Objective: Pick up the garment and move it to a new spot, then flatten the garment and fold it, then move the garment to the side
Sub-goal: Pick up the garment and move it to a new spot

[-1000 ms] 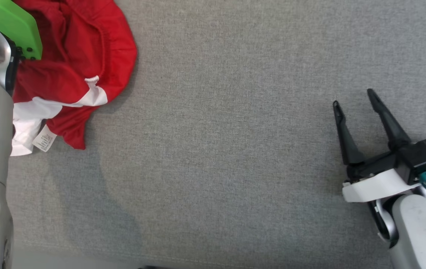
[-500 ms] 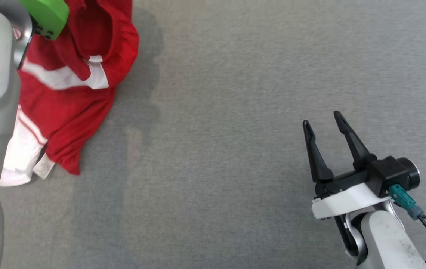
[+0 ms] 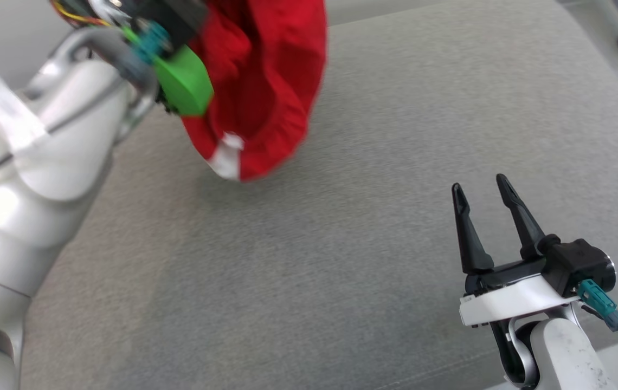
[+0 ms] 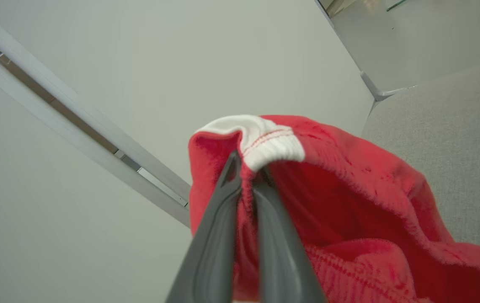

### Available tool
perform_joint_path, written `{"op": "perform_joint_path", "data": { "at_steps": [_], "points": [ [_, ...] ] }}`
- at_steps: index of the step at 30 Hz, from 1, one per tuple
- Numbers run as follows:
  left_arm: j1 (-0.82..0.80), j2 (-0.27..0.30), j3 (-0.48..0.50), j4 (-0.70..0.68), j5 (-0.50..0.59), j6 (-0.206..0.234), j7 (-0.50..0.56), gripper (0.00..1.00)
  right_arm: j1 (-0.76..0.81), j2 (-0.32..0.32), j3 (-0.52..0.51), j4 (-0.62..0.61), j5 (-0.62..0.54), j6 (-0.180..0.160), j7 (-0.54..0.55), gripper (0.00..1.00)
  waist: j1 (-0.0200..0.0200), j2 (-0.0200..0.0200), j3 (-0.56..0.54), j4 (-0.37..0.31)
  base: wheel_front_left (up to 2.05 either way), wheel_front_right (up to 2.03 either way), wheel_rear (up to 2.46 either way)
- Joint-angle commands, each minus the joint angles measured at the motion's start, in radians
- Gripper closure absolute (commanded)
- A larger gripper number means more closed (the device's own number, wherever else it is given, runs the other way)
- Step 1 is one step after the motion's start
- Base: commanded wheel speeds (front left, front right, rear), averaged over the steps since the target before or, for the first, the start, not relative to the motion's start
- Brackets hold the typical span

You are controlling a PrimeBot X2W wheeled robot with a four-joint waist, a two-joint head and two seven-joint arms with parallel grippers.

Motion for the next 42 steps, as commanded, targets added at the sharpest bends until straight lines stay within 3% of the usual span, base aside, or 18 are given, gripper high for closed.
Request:
{"op": "perform_joint_path", "data": {
  "at_steps": [1, 9, 15, 18, 20, 27, 32, 37, 42],
  "points": [
    [0.03, 0.011, -0.041, -0.014, 0.022, 0.003, -0.005, 1.0, 0.018, 0.001, -0.002, -0.005, 0.01, 0.0, -0.001, 0.0, 0.0, -0.0001, -0.052, -0.138, 0.0, 0.0, 0.0],
    [0.26, -0.051, -0.161, -0.068, 0.022, 0.035, -0.036, 1.0, 0.009, 0.001, -0.007, -0.026, 0.028, 0.0, -0.001, 0.0, 0.0, -0.0001, 0.017, -0.177, 0.0, 0.0, 0.0],
    [0.462, -0.116, -0.213, -0.026, -0.057, 0.011, -0.044, 1.0, -0.011, 0.001, 0.004, -0.028, 0.022, 0.0, -0.001, 0.0, 0.0, -0.0001, 0.066, -0.151, 0.0, 0.0, 0.0],
    [0.517, -0.133, -0.194, -0.043, -0.089, 0.006, -0.044, 1.0, -0.015, 0.001, 0.001, -0.025, 0.014, 0.0, -0.001, 0.0, 0.0, -0.0001, 0.062, -0.129, 0.0, 0.0, 0.0],
    [0.547, -0.142, -0.176, -0.065, -0.086, 0.004, -0.043, 0.0, -0.011, 0.001, 0.004, -0.021, 0.006, 0.0, -0.001, 0.0, 0.0, -0.0001, 0.048, -0.109, 0.0, 0.0, 0.0],
    [0.692, -0.139, -0.085, -0.194, -0.095, 0.02, -0.043, 0.0, 0.047, 0.0, 0.008, 0.004, -0.018, 0.0, -0.001, 0.0, 0.0, -0.0001, -0.086, 0.005, 0.0, 0.0, 0.0],
    [0.837, -0.107, 0.008, -0.295, -0.122, 0.075, -0.042, 0.0, 0.091, -0.001, 0.012, 0.018, -0.018, 0.0, -0.001, 0.0, 0.0, -0.0001, -0.173, 0.093, 0.0, 0.0, 0.0],
    [1.022, -0.101, 0.201, -0.43, -0.175, 0.161, -0.042, 0.0, 0.126, 0.0, 0.004, 0.023, -0.021, 0.0, -0.001, 0.0, 0.0, -0.0001, -0.218, 0.178, 0.0, 0.0, 0.0],
    [1.185, -0.153, 0.412, -0.512, -0.174, 0.215, -0.042, 0.0, 0.159, 0.0, -0.02, 0.028, -0.017, 0.0, -0.001, 0.0, 0.0, -0.0001, -0.249, 0.23, 0.0, 0.0, 0.0]
  ]
}}
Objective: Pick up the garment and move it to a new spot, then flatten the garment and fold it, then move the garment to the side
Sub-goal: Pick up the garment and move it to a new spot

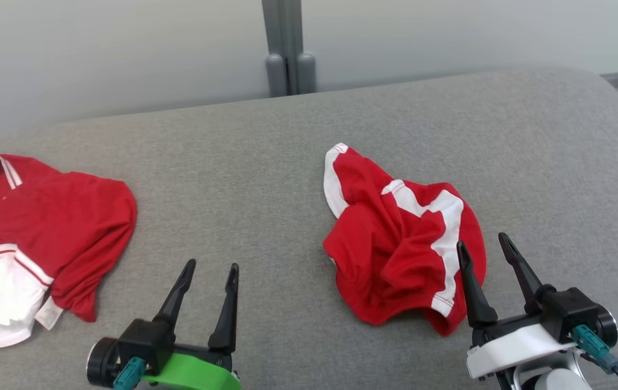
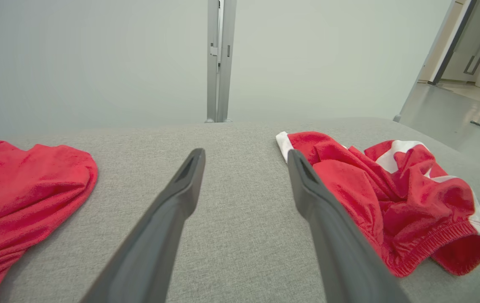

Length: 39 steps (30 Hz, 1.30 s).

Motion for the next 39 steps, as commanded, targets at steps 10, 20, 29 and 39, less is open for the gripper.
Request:
{"op": "perform_joint_path", "data": {
  "at_steps": [10, 20, 29, 39],
  "points": [
    [0.243, -0.139, 0.294, -0.082, 0.157, -0.02, -0.001, 0.0, 0.1, -0.002, -0.017, 0.01, 0.008, 0.0, -0.001, 0.0, 0.0, 0.0, -0.15, 0.128, 0.0, 0.0, 0.0],
    [0.314, -0.166, 0.366, -0.125, 0.241, -0.103, -0.001, 0.0, 0.142, -0.002, -0.005, 0.013, 0.014, 0.0, -0.001, 0.0, 0.0, 0.0, -0.161, 0.089, 0.0, 0.0, 0.0],
    [0.294, -0.168, 0.356, -0.13, 0.244, -0.113, -0.001, 0.0, 0.144, -0.002, -0.005, 0.023, 0.016, 0.0, -0.001, 0.0, 0.0, 0.0, -0.157, 0.072, 0.0, 0.0, 0.0],
    [0.28, -0.168, 0.337, -0.117, 0.257, -0.109, -0.001, 0.0, 0.138, -0.002, -0.006, 0.025, 0.016, 0.0, -0.001, 0.0, 0.0, 0.0, -0.156, 0.063, 0.0, 0.0, 0.0]
  ]
}}
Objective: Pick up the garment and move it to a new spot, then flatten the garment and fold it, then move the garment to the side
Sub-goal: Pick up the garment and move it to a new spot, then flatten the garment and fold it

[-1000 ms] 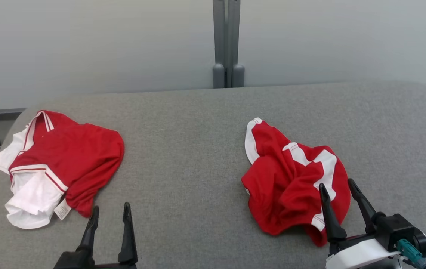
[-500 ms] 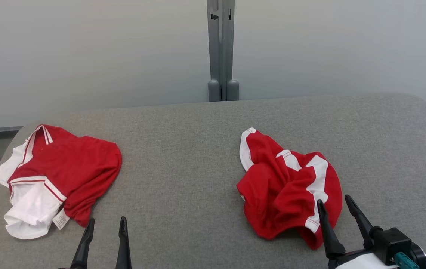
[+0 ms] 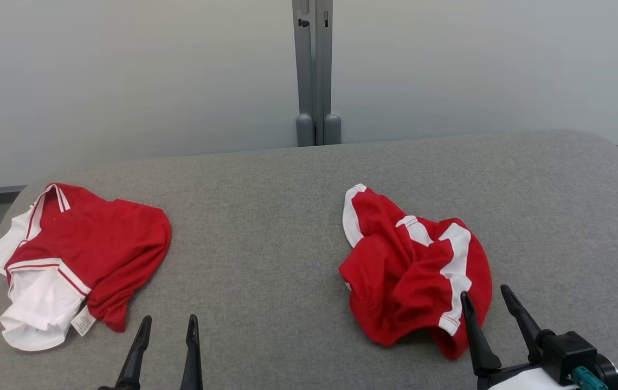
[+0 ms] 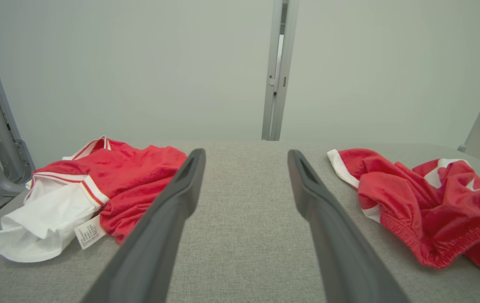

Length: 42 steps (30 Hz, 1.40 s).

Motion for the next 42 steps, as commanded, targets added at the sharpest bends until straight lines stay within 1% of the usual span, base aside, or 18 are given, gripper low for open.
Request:
{"op": "perform_joint_path", "data": {
  "at_steps": [1, 9, 30, 36, 38, 42],
  "points": [
    [-0.014, 0.001, 0.0, 0.005, 0.012, 0.001, -0.001, 0.0, 0.001, -0.002, -0.002, 0.002, 0.005, 0.0, -0.001, 0.0, 0.0001, 0.0, 0.0, -0.002, 0.0, 0.0, 0.0],
    [-0.016, 0.001, -0.014, 0.013, 0.016, 0.003, -0.001, 0.0, 0.008, -0.002, 0.002, 0.0, 0.007, 0.0, -0.001, 0.0, 0.0001, 0.0, -0.003, -0.009, 0.0, 0.0, 0.0],
    [-0.023, 0.001, -0.027, 0.035, 0.023, -0.01, -0.001, 0.0, 0.004, -0.002, 0.01, -0.008, 0.008, 0.0, -0.001, 0.0, 0.0001, 0.0, 0.002, -0.012, 0.0, 0.0, 0.0],
    [-0.03, 0.001, -0.026, 0.038, 0.021, -0.011, -0.001, 0.0, -0.011, -0.002, 0.018, -0.002, -0.001, 0.0, -0.001, 0.0, 0.0001, 0.0, 0.01, -0.015, 0.0, 0.0, 0.0],
    [-0.033, 0.001, -0.027, 0.038, 0.021, -0.012, -0.001, 0.0, -0.017, -0.002, 0.012, 0.0, 0.014, 0.0, -0.001, 0.0, 0.0001, 0.0, 0.015, -0.018, 0.0, 0.0, 0.0],
    [-0.046, 0.001, -0.045, 0.043, 0.023, -0.021, -0.001, 0.0, -0.036, -0.002, 0.017, 0.003, 0.018, 0.0, -0.001, 0.0, 0.0001, 0.0, 0.032, -0.025, 0.0, 0.0, 0.0]
  ]
}}
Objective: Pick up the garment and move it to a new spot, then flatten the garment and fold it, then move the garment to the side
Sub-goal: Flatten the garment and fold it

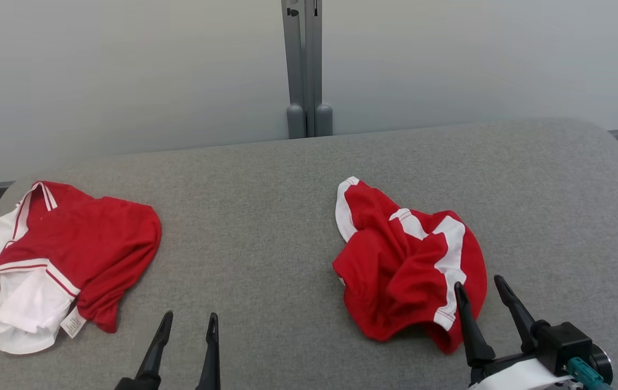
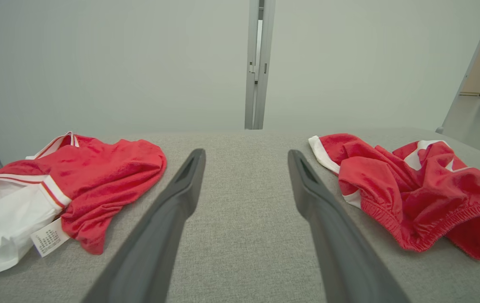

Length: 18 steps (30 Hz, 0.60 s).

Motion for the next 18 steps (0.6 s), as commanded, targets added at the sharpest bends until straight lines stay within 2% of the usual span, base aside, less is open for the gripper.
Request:
{"op": "perform_joint_path", "data": {
  "at_steps": [1, 9, 18],
  "points": [
    [-0.024, 0.001, -0.011, 0.007, 0.013, -0.011, -0.001, 0.0, -0.018, -0.004, 0.008, 0.002, 0.0, 0.0, -0.001, 0.0, 0.0, 0.0, 0.013, -0.006, 0.0, 0.0, 0.0],
    [-0.132, 0.001, -0.132, 0.13, 0.012, -0.068, 0.0, 0.0, -0.082, -0.04, 0.057, -0.006, 0.011, 0.0, -0.001, 0.0, 0.0, 0.0, 0.084, -0.045, 0.0, 0.0, 0.0],
    [-0.398, 0.003, -0.354, 0.374, -0.078, -0.085, 0.0, 0.0, -0.207, -0.055, 0.084, -0.054, -0.001, 0.0, -0.001, 0.0, 0.0, 0.0, 0.277, -0.129, 0.0, 0.0, 0.0]
  ]
}}
